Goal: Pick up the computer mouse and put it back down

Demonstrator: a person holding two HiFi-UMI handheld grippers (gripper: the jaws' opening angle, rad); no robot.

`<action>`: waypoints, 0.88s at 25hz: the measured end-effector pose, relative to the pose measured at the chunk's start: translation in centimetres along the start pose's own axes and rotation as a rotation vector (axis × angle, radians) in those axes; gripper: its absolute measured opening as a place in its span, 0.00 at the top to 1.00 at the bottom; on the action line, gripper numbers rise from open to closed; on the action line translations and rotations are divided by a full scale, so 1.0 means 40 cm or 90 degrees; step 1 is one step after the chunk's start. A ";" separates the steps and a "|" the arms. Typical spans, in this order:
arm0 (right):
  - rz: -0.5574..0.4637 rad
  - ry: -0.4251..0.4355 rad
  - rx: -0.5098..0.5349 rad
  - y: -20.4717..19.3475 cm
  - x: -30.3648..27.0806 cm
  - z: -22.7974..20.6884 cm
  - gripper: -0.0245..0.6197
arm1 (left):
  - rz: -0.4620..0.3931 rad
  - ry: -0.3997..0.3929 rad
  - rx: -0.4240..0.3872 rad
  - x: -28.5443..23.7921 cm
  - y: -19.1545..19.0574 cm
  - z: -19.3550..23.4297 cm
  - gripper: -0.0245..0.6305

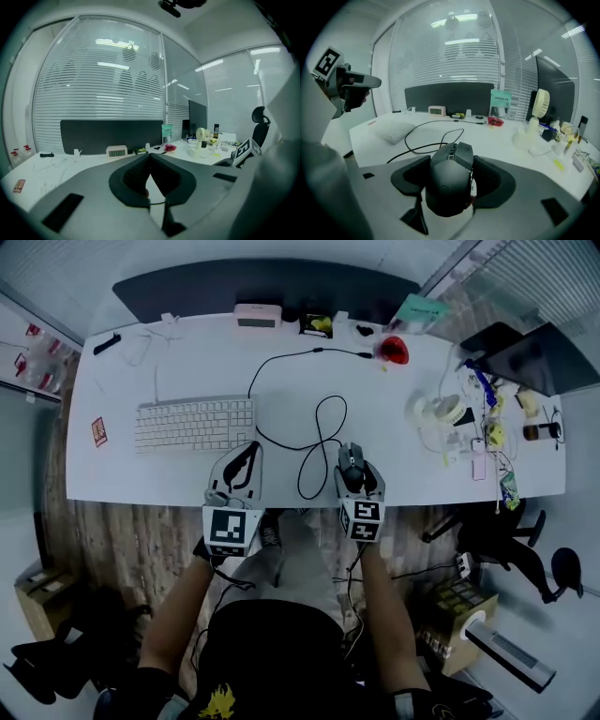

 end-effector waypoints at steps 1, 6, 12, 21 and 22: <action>0.014 0.004 -0.004 -0.021 -0.013 0.005 0.50 | 0.020 -0.001 0.007 0.002 -0.026 -0.002 0.95; 0.056 0.007 -0.022 -0.084 -0.053 0.016 0.50 | 0.090 -0.008 0.043 0.021 -0.123 -0.041 0.95; 0.086 0.007 -0.036 -0.108 -0.049 0.025 0.49 | 0.102 -0.001 0.059 0.080 -0.144 -0.076 0.95; -0.152 -0.005 -0.079 0.219 0.290 0.025 0.55 | 0.013 0.030 0.021 0.216 0.060 -0.079 0.95; -0.183 -0.004 -0.077 0.261 0.328 0.026 0.57 | 0.001 0.035 0.015 0.229 0.090 -0.080 0.95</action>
Point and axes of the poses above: the fingertips, and each gripper's own axes: x backward along the fingers, z to its left, y out of its top, the point moved 4 cm from there along x, backward along the fingers, and after that the axes turned 10 degrees about -y, right-handed, at the moved point
